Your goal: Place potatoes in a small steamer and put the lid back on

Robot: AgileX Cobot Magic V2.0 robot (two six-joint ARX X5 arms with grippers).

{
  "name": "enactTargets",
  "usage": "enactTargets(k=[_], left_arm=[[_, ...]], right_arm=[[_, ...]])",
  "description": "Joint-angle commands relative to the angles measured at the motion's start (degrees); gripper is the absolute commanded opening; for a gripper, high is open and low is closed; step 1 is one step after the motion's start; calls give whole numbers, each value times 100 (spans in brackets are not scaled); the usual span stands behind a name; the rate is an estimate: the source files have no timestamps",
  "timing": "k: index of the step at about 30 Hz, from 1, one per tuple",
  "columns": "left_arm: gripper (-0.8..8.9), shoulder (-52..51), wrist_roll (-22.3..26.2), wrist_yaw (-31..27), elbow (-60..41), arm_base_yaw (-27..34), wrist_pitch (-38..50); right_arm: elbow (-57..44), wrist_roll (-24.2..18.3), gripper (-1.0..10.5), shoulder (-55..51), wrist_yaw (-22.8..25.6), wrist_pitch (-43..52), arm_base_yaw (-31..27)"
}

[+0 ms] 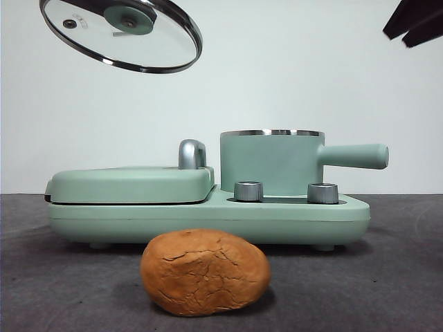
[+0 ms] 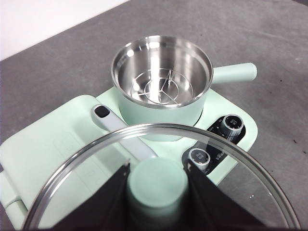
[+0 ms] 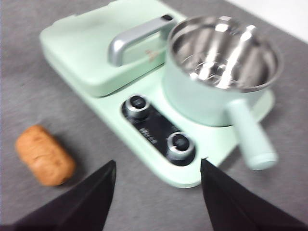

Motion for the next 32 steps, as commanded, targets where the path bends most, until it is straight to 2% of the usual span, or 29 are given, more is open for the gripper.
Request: enactTargets(k=[1,7,11,14,23,25,32], left_arm=[[13,-4,-31,9,107,-15,127],[13,-4,-28,-15,107,-11,133],[13,-4,-31,-20,107,24,142],[13,-4,-31,-20,107,28,144],[13,-4,-28,-22,107,28,149],[13,-4,-28,-22,107,28,155],[13,-4,-26,-22,107,28,179]], right_arm=[[92,11,278,323,-118,20,256],[92,-365,281,1139,-94,81,1069],[92,-662,335,1753,-46,199,1611],[92,-706,335,2159,101,442,1884],[92,-721,365,3095,50,1340,2428],[92,-723,395,3248,50,1449,2544],[92,-796,395,3779,70,1775,2905]])
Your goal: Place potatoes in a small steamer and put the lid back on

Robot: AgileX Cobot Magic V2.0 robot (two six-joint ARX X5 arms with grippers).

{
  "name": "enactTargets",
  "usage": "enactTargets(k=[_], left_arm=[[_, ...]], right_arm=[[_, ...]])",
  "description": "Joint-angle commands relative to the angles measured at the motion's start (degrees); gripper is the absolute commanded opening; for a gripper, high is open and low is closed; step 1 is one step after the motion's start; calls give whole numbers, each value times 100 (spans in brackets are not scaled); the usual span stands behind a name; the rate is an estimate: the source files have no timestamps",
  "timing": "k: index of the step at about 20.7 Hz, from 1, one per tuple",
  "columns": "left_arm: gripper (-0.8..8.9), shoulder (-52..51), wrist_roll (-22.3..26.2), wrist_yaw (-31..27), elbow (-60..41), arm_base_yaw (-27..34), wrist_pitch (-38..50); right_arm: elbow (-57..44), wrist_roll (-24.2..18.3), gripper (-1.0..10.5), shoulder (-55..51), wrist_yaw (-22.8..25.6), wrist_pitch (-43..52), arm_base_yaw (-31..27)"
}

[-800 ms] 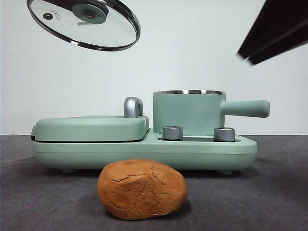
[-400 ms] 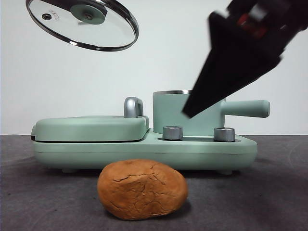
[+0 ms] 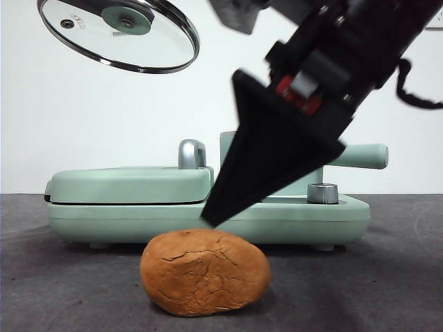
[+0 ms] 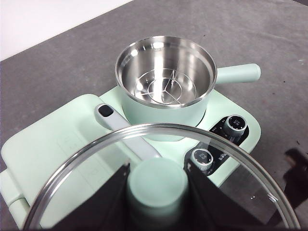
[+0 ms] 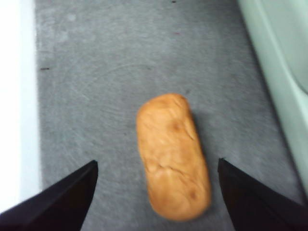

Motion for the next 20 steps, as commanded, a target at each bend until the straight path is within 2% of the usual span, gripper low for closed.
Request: enactTargets(k=[1,7,12,15,18,20], left_arm=[[13,-2,-17,-7,107,-20,181],[13,-2,-17,-7,107,-20,184],[14,-2,-15,-7,107,-20,184],[13,-2,-15,-9,107,-20,186],[13,-2,-17,-9,107,-20,188],[13,-2,-17,-9,107,-20,188]], right_arm=[[90,-138,394,286,42,210,146],[90,-138,389,822,339,538,197],[90,-76,215,1071,339,531,201],[90,367,199,881,452,420,166],[92,763,200,315,656,-149,24],[107,1279,199,-208,1040,-627,-149]])
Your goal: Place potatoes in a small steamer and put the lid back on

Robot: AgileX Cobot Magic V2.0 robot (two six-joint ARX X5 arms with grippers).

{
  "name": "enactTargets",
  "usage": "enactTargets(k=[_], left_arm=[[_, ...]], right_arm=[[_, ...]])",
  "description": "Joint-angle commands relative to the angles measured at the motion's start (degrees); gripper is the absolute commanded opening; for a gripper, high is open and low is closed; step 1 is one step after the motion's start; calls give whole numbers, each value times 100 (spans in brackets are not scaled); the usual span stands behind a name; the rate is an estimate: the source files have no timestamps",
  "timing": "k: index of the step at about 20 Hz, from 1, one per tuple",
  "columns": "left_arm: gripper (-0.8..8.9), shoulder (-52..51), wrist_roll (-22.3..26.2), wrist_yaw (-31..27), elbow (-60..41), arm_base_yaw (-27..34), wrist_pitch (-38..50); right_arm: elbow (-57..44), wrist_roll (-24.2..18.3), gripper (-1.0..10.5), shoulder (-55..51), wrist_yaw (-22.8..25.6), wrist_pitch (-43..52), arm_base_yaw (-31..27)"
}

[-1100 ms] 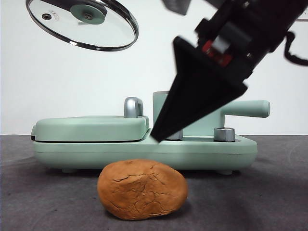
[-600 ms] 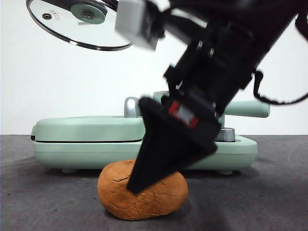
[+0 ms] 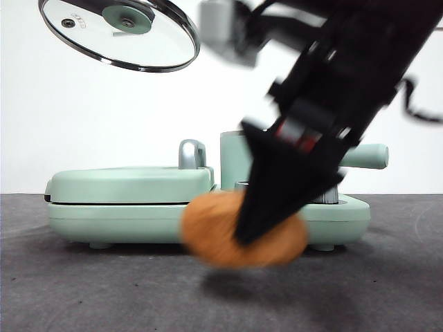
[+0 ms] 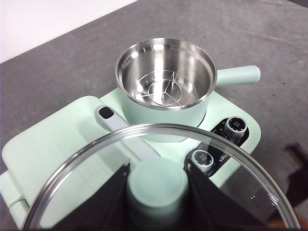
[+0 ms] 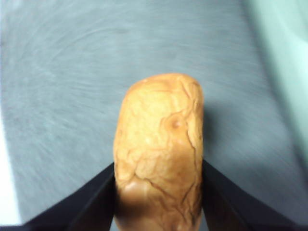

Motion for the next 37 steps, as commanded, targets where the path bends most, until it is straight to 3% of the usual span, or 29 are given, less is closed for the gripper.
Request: enactTargets(k=[1,5,9,17,25,37], left_arm=[[13,-2,-17,-9,107,-20,153],[13,-2,-17,-9,107,-20,155],[13,-2,-20,-9,107,-20,153],[13,-2,-24,-9,107,-20,151],[13,-2,-55,-9,107,-20,155],[13,-2,-177,-9,107,-20,302]], right_arm=[[170,916,199,-485,509,-597,-153],[970,1593,200,-1032,726,-2264,-789],[2208,1521,200,-796,721,-3370,-1421],[4094,828,200,868,675,-3034,-2094],[5578,713,200,2605,518,-2752,-2337],[5757,638,200,3558,361,-2448,-2514]])
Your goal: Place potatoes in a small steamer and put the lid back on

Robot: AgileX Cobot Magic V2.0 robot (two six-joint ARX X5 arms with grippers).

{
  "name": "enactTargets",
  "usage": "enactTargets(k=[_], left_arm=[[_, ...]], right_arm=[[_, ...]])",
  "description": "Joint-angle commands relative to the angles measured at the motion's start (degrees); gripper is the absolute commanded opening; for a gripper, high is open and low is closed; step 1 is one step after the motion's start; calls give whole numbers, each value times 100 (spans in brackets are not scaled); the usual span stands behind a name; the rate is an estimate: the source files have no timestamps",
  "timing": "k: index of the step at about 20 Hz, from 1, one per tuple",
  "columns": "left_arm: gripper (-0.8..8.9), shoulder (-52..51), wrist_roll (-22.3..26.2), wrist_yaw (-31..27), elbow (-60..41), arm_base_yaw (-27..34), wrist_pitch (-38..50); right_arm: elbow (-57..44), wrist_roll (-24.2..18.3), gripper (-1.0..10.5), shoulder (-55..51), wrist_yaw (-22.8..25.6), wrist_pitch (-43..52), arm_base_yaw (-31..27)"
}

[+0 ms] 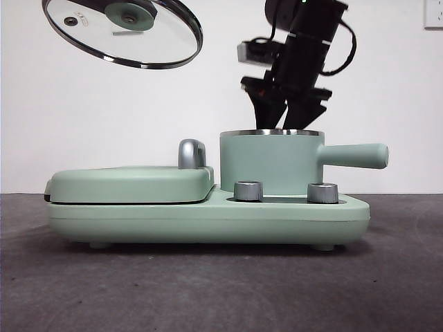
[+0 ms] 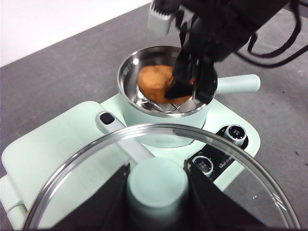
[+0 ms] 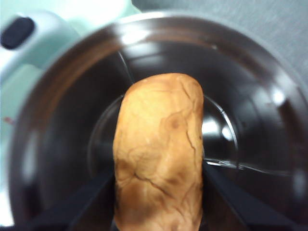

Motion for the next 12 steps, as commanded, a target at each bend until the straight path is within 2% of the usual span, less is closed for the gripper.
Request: enactTargets(k=[1,6,9,12], left_arm=[[13,-2,-26,-7,109,-20,157],[13,-2,-26,-7,109,-20,151],[13,-2,-26,-7,109,-20,149],[13,-2,-26,-7,109,-22,149]], right_arm=[[142,-68,200,186,-11,74,17],[142,-70,203,275,-15,98,17],[184,-72,340,267,-17,63,28],[470,-70,340,103,-127,-44,28]])
